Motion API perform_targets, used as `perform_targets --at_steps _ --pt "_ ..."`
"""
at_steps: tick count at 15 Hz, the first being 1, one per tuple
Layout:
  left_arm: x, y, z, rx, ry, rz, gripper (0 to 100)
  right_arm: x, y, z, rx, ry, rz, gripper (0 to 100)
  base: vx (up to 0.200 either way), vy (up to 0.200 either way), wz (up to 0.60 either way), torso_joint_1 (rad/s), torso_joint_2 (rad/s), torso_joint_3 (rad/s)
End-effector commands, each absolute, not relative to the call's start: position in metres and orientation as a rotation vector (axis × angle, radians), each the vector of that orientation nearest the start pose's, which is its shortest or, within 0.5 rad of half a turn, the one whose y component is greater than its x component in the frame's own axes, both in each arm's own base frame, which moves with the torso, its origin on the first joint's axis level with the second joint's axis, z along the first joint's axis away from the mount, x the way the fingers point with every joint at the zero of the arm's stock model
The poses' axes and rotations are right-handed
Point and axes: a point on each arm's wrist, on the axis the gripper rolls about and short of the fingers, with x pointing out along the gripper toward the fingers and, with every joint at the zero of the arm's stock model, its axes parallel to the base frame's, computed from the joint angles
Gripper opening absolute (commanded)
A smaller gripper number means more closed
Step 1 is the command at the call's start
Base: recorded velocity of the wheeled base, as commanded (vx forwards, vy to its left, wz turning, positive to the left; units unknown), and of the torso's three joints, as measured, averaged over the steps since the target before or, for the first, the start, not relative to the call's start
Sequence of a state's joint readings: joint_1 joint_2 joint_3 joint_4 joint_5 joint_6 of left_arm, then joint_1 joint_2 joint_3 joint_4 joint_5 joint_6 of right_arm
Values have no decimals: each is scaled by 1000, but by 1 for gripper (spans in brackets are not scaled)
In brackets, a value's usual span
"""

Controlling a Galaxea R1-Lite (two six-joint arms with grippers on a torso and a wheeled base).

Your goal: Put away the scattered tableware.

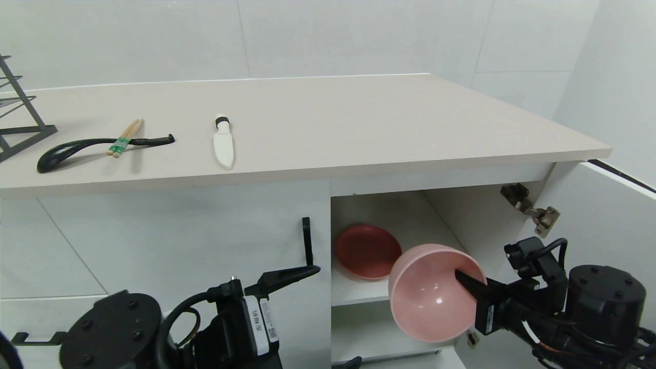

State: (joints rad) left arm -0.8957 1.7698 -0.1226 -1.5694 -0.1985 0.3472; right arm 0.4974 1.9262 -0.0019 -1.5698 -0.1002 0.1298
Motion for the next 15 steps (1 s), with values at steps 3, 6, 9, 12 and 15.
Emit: perform_targets --at_steps 3,6,9,12,15 --pt "124 -158 100 360 -61 -1091 100 188 99 58 49 355 366 0 0 0 0 0 0 0" --pt "122 -154 99 364 -53 -1088 100 197 110 65 174 321 379 0 0 0 0 0 0 0" --pt "119 -147 107 357 -93 -1074 100 206 115 50 175 372 367 0 0 0 0 0 0 0" --pt "118 -147 108 345 -93 -1073 100 223 124 31 170 414 356 0 0 0 0 0 0 0" --pt "118 -147 108 332 -87 -1073 100 250 140 21 193 376 365 0 0 0 0 0 0 0"
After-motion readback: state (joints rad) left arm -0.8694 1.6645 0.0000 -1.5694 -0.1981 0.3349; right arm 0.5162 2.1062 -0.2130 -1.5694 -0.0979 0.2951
